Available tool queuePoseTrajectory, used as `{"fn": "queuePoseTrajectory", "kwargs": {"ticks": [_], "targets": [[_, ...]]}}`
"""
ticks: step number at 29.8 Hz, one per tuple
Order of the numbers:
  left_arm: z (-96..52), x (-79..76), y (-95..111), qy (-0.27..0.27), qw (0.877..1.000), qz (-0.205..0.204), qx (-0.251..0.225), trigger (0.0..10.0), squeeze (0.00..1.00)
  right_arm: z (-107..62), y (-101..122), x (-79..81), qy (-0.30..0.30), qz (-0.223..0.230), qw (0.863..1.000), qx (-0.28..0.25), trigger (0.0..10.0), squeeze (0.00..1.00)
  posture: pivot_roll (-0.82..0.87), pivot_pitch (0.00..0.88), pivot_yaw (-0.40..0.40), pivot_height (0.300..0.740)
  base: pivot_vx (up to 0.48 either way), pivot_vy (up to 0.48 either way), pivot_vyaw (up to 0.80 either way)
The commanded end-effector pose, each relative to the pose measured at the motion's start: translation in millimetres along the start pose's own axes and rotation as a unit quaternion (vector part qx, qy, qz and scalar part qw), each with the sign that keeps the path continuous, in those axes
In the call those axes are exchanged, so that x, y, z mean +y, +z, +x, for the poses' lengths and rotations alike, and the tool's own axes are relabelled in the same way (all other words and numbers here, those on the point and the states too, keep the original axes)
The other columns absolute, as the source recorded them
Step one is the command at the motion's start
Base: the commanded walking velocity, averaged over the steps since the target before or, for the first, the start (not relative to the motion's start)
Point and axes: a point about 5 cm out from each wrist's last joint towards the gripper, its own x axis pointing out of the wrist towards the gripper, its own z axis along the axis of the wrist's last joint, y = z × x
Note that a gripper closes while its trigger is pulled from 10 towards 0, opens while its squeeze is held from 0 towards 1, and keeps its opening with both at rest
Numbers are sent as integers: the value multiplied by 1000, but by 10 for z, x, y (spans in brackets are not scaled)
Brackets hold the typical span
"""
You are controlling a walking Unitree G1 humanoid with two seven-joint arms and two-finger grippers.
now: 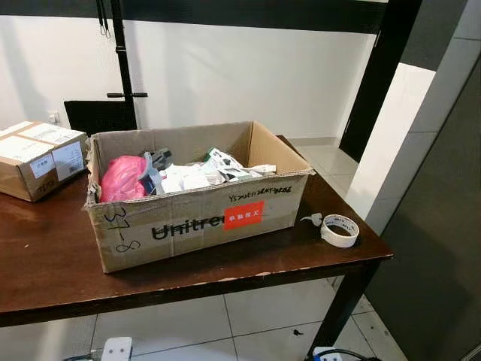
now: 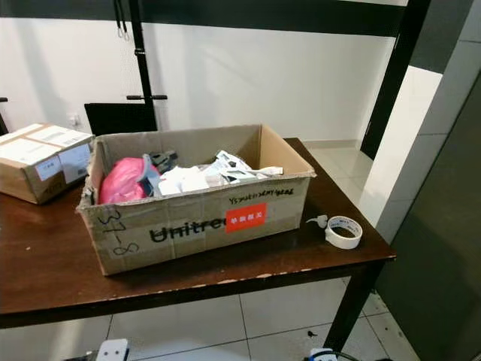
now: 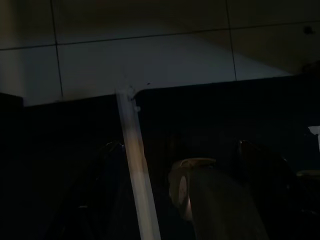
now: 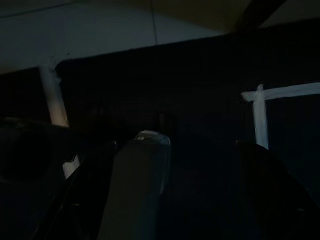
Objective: Picking trash to rubbish bin
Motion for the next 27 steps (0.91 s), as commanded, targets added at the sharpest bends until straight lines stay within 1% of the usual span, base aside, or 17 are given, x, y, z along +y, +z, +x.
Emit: {"fn": "queuePoseTrajectory", "kwargs": {"ticks": [1,3,4,6,7,10,12,14,17,22,27], "targets": [[1,-21,-62,-3,1000,-8,6,10000,0,3,10,-10,-9,-2,1000,-6,10000,0,38,9,-47,740,0,0,0],[8,-34,-71,0,1000,-10,6,10000,0,7,12,-3,-12,-10,1000,-6,10000,0,38,9,-47,740,0,0,0],[16,-92,-109,-5,1000,2,8,10000,0,11,-25,26,-11,-29,1000,1,10000,0,30,1,-23,740,0,0,0],[24,-156,-120,-13,1000,28,4,10000,0,17,-26,57,-6,-35,999,0,10000,0,32,0,-19,740,0,0,0],[33,-186,-125,-11,999,36,2,10000,0,23,-6,72,-7,-29,1000,-4,10000,0,35,0,-23,740,0,0,0],[39,-184,-120,-2,1000,30,0,10000,0,28,2,84,-9,-24,1000,-5,10000,0,39,0,-32,740,0,0,0],[42,-163,-97,10,1000,19,-7,10000,0,32,-2,98,-7,-23,1000,-2,10000,0,42,0,-36,740,0,0,0],[44,-148,-85,11,1000,13,-11,10000,0,35,-1,115,-2,-37,999,-2,10000,0,45,0,-40,740,0,0,0],[43,-138,-83,8,1000,15,-12,10000,0,37,-10,129,3,-48,999,0,10000,0,38,0,-34,740,0,0,0],[42,-134,-99,4,999,37,-8,10000,0,35,-37,130,7,-52,999,6,10000,0,43,0,-44,740,0,0,744],[40,-141,-114,3,1000,29,-8,10000,0,35,-28,118,7,-54,999,6,10000,0,44,0,-44,740,0,0,800]]}}
